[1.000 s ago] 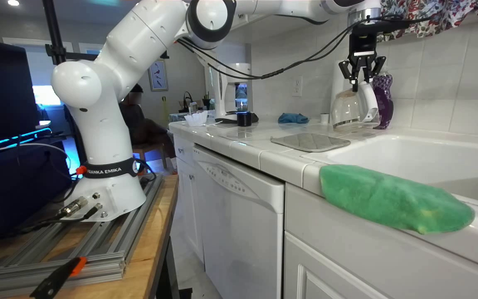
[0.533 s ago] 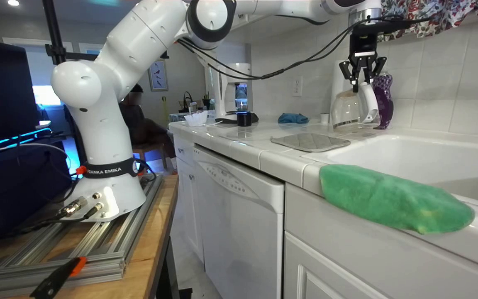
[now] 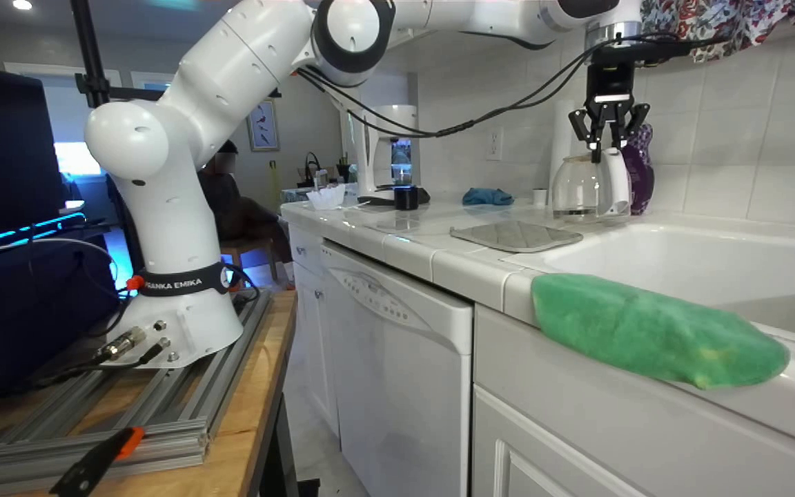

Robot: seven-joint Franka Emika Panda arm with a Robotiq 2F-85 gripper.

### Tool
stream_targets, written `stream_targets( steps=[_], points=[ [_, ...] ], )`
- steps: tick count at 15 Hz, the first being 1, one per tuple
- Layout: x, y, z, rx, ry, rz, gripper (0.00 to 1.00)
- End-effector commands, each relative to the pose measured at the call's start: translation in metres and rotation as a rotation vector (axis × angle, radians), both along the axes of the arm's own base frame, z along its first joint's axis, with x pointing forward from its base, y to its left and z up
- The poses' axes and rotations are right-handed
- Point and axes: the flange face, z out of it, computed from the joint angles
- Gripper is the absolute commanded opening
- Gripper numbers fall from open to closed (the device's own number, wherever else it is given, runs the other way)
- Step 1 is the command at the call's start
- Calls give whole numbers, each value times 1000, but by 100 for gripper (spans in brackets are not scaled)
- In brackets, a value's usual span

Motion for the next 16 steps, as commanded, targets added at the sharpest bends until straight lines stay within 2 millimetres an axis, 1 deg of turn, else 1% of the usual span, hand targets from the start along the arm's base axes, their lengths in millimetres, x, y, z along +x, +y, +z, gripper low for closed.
stream_targets(
  steps=[1,3,4,5,7,8,9,10,12,13,14,15,16],
  points=[
    [4,13,-25,6,29,5,8],
    [5,18,-37,9,45,9,8],
    [6,19,-39,9,42,12,8],
    [5,20,-35,9,38,16,8],
    [5,20,-33,2,34,12,8],
    [5,20,-31,-2,30,8,58],
    [5,19,-27,-6,19,2,59],
    [5,19,-27,-6,19,-2,66],
    [4,17,-19,-10,13,-22,80],
    [3,14,-12,-11,-1,-34,86],
    [4,12,-5,-19,-24,-46,95],
    [4,9,3,-20,-42,-55,99],
    [4,6,13,-27,-70,-71,100]
  ],
)
